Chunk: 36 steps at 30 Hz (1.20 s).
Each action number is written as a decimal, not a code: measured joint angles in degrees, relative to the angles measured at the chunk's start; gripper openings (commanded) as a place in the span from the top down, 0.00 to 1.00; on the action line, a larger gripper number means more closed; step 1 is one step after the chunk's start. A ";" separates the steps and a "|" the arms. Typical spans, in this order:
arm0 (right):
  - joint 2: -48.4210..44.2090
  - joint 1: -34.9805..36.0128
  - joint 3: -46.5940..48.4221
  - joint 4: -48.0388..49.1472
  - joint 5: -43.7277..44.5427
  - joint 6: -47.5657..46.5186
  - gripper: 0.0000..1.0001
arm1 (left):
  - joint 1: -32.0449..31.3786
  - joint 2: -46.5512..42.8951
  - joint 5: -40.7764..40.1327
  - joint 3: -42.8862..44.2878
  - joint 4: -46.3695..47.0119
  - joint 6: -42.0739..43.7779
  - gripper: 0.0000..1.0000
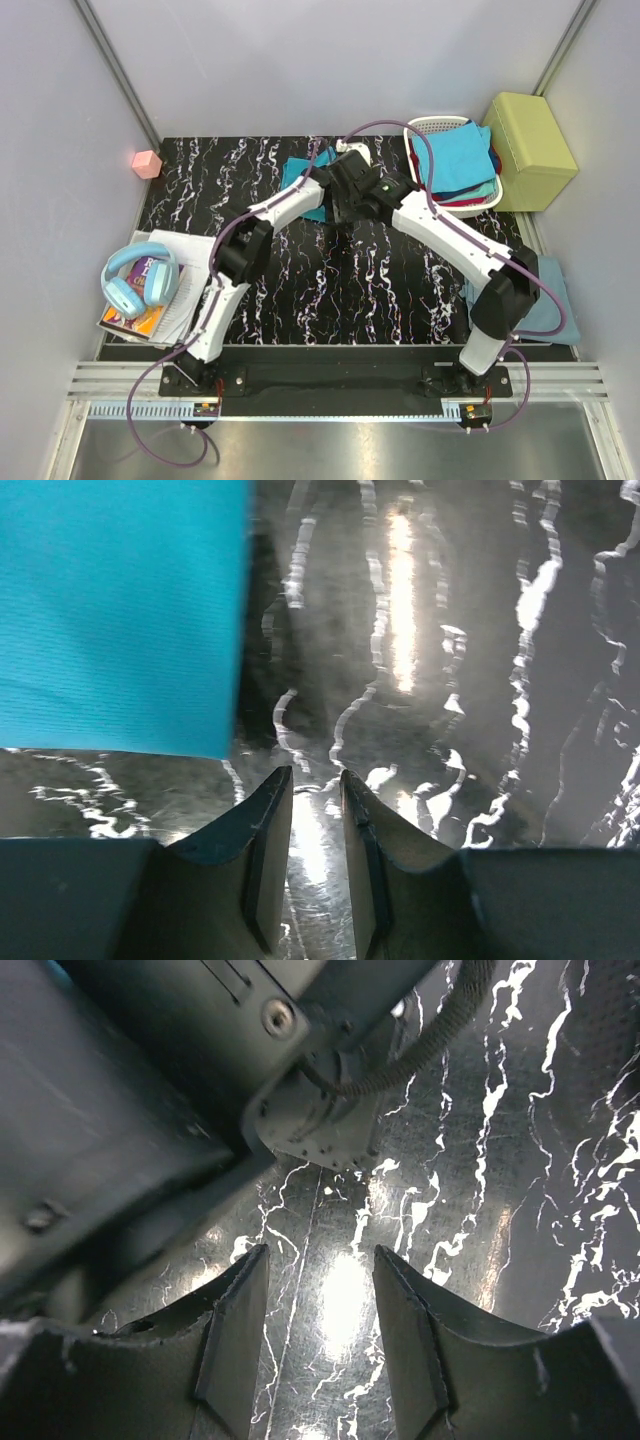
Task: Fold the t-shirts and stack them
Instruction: Smooth out wrinkles on the folded tshirt
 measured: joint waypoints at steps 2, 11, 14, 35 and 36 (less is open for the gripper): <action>-0.83 0.02 -0.17 0.07 0.31 0.00 0.46 | -0.57 -0.35 -0.13 0.02 0.13 0.48 0.69; -4.00 0.00 -0.35 0.24 0.39 0.02 0.46 | 3.06 -23.58 -9.33 -21.92 3.10 0.42 0.70; -5.16 0.02 -1.09 0.44 0.55 0.02 0.46 | 10.56 -29.68 -10.82 -23.21 5.01 -0.15 0.70; -12.17 0.00 -8.20 -0.68 2.67 -1.92 0.46 | 23.41 4.68 -10.32 11.96 -6.45 3.21 0.67; -12.35 0.00 -8.52 -0.85 2.78 -1.99 0.46 | 23.93 4.68 -10.27 12.15 -6.38 3.19 0.68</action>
